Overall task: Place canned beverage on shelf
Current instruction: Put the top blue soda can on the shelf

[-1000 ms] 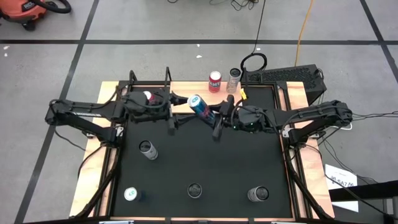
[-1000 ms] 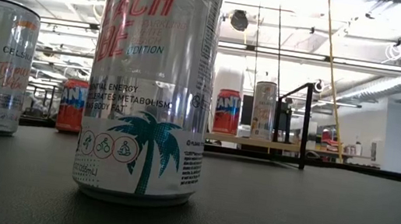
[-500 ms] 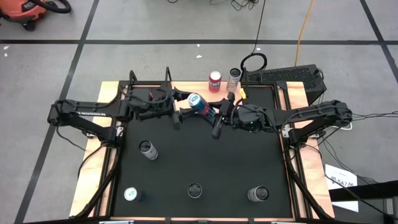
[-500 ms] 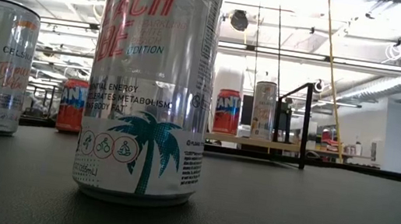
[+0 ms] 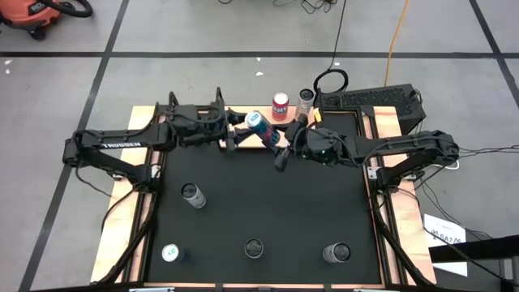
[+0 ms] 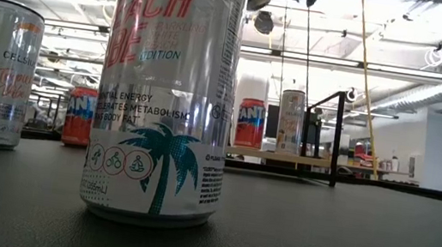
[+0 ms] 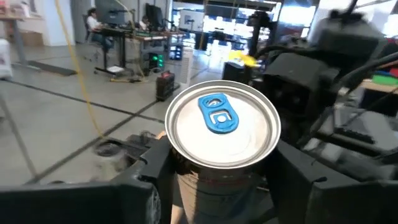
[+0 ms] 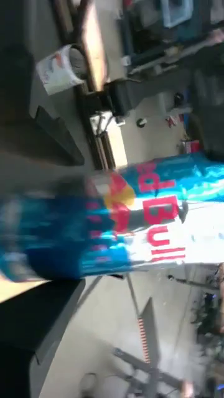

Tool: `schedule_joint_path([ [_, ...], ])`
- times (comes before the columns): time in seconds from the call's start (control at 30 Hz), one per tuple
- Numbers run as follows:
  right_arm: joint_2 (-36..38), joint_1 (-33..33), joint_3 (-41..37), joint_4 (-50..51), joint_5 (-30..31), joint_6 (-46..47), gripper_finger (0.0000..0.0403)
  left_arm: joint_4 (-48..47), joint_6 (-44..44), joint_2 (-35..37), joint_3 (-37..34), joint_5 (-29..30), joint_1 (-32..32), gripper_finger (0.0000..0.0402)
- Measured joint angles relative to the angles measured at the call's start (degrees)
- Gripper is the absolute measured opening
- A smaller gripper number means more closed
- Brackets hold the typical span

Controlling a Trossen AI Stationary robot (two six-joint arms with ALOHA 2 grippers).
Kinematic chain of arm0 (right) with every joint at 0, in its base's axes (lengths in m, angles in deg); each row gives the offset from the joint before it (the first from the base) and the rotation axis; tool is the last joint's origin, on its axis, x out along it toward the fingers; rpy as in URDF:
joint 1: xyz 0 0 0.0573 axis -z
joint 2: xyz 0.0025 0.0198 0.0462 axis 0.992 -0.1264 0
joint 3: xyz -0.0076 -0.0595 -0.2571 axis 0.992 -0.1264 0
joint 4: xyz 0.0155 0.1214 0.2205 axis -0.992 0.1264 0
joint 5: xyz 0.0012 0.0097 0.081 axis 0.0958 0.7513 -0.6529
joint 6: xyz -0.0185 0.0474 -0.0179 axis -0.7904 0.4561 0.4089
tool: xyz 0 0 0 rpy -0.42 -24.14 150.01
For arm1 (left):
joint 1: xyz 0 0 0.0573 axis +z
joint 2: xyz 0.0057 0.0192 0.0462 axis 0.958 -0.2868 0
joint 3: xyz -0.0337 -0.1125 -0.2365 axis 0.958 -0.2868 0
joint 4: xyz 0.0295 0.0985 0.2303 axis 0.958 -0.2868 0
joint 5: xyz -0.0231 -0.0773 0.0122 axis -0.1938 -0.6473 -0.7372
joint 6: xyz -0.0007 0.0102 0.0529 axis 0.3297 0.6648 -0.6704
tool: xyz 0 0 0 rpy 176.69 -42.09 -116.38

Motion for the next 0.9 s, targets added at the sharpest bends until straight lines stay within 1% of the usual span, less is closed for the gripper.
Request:
schedule_joint_path([
  [0.07, 0.7, 1.1, 0.0, 0.3, 0.2, 3.6, 0.0316, -0.2, -1.2, 0.1, 0.0, -0.3, 1.9, 0.0177],
  [0.13, 1.5, 2.0, 0.0, 2.9, -0.2, 6.9, 0.0333, -1.0, -1.4, 0.1, 0.0, -0.6, 4.1, 0.0181],
  [0.23, 2.7, 3.5, 0.0, 7.5, 0.1, 11.3, 0.0347, -1.5, -3.5, 0.1, 0.0, -4.4, 7.5, 0.0185],
  [0.33, 4.2, 4.5, -0.1, 10.0, 2.8, 13.9, 0.0351, -1.7, -6.9, -1.0, 0.1, -8.3, 11.2, 0.0186],
  [0.47, 6.3, 5.4, 0.0, 10.9, 4.3, 15.3, 0.0352, -3.7, -8.8, -5.1, 0.0, -14.2, 16.9, 0.0186],
  [0.57, 7.8, 6.1, 0.0, 11.5, 4.5, 15.6, 0.0352, -4.3, -9.4, -8.2, 0.0, -16.6, 20.2, 0.0187],
  [0.7, 9.4, 6.2, 0.0, 12.4, 6.7, 15.7, 0.0352, -4.9, -13.1, -12.0, 0.0, -17.4, 23.4, 0.0187],
  [0.9, 10.4, 8.3, 0.0, 13.7, 7.2, 12.8, 0.0349, -1.4, -13.2, -18.6, 0.0, -17.9, 25.6, 0.0187],
])
